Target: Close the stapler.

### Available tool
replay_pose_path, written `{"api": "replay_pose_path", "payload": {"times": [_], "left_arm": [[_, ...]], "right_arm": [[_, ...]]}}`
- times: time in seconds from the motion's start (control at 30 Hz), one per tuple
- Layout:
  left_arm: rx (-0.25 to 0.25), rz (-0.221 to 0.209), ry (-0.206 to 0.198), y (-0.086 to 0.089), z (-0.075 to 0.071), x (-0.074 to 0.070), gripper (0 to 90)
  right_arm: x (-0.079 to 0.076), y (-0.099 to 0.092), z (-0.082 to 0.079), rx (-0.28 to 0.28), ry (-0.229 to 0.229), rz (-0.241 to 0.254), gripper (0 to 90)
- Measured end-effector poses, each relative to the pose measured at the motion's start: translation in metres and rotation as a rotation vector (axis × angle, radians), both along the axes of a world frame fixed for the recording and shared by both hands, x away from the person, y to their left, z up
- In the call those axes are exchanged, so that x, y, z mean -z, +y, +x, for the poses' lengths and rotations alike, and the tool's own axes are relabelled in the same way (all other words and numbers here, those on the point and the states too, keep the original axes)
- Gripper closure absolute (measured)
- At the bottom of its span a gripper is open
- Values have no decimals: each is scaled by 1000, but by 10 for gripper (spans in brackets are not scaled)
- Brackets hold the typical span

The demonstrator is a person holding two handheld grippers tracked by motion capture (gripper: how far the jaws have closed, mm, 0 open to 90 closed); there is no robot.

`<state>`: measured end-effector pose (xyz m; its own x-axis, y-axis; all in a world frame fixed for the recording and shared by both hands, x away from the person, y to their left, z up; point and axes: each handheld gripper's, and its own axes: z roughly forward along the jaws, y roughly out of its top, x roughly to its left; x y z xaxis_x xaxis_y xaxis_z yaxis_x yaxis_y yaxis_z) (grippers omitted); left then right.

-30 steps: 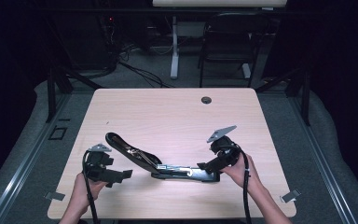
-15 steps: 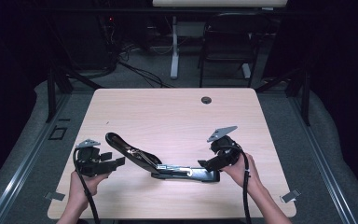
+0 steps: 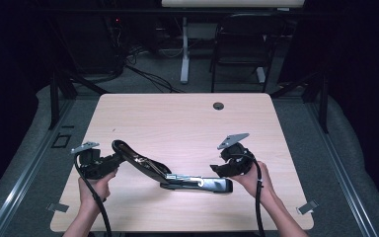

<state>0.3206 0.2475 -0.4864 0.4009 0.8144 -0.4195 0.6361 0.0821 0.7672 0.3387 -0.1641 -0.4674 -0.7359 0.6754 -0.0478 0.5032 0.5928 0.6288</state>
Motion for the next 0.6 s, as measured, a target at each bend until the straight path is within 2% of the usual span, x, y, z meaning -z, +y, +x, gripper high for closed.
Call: {"api": "replay_pose_path", "payload": {"times": [0.1, 0.3, 0.5, 0.6], "left_arm": [[2, 13, -23, -3, -2, -3, 785], [6, 10, -41, -9, -4, -6, 812], [8, 10, -59, -15, -6, -8, 831], [21, 12, -52, -17, -5, -8, 834]], "right_arm": [[-3, 3, -2, -6, -15, 10, 418], [-6, 15, -5, -19, -51, 41, 506], [-4, 37, -8, -68, -76, 47, 674], [-4, 49, -9, -95, -83, 66, 744]]}}
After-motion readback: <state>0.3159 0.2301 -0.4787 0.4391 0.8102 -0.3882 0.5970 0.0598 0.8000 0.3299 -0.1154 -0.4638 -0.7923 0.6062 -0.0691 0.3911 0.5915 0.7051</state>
